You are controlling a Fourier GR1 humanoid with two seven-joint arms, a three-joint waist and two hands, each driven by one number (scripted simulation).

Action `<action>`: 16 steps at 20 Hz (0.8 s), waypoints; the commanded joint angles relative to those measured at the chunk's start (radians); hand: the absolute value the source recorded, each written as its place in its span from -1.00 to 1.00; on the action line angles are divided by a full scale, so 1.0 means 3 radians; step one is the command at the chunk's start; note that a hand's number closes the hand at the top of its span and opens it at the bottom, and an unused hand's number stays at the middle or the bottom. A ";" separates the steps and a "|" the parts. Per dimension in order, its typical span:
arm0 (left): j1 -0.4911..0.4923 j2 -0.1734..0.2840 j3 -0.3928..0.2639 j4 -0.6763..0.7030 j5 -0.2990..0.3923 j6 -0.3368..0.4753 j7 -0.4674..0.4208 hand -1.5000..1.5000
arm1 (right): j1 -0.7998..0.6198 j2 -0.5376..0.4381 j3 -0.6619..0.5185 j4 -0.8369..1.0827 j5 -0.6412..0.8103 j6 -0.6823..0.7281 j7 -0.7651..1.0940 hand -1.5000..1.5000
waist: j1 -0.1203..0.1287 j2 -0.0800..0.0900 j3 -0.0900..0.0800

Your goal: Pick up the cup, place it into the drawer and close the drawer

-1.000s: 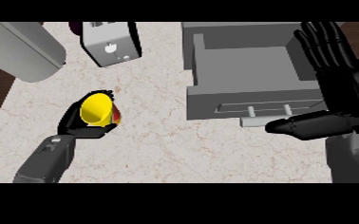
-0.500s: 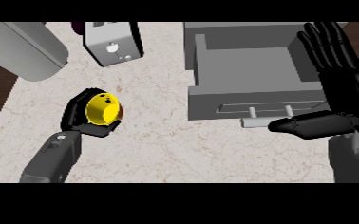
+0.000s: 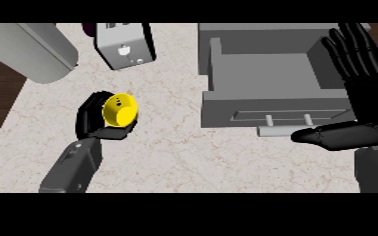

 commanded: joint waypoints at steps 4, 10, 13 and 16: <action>-0.0523 -0.0276 -0.0193 -0.0495 -0.0010 0.0038 0.0262 1.00 | -0.0003 -0.0023 -0.0047 0.0097 0.0061 -0.0017 -0.0068 -1.00 | 0.0065 -0.0029 0.0011; -0.0799 -0.0414 -0.0440 -0.1140 -0.0014 0.0090 0.1015 1.00 | 0.0018 -0.0031 -0.0048 -0.0126 0.0053 -0.0089 0.0152 -1.00 | 0.0085 -0.0053 0.0011; -0.0964 -0.0496 -0.0593 -0.1451 0.0027 0.0268 0.1468 1.00 | 0.0107 -0.0044 -0.0117 -0.0078 0.0007 -0.0037 0.0030 -1.00 | 0.0072 -0.0053 0.0012; -0.1142 -0.0500 -0.0817 -0.1614 0.0114 0.0570 0.1816 1.00 | 0.0250 0.0044 -0.0006 -0.0227 0.0025 -0.0023 0.0005 -1.00 | 0.0044 -0.0052 0.0010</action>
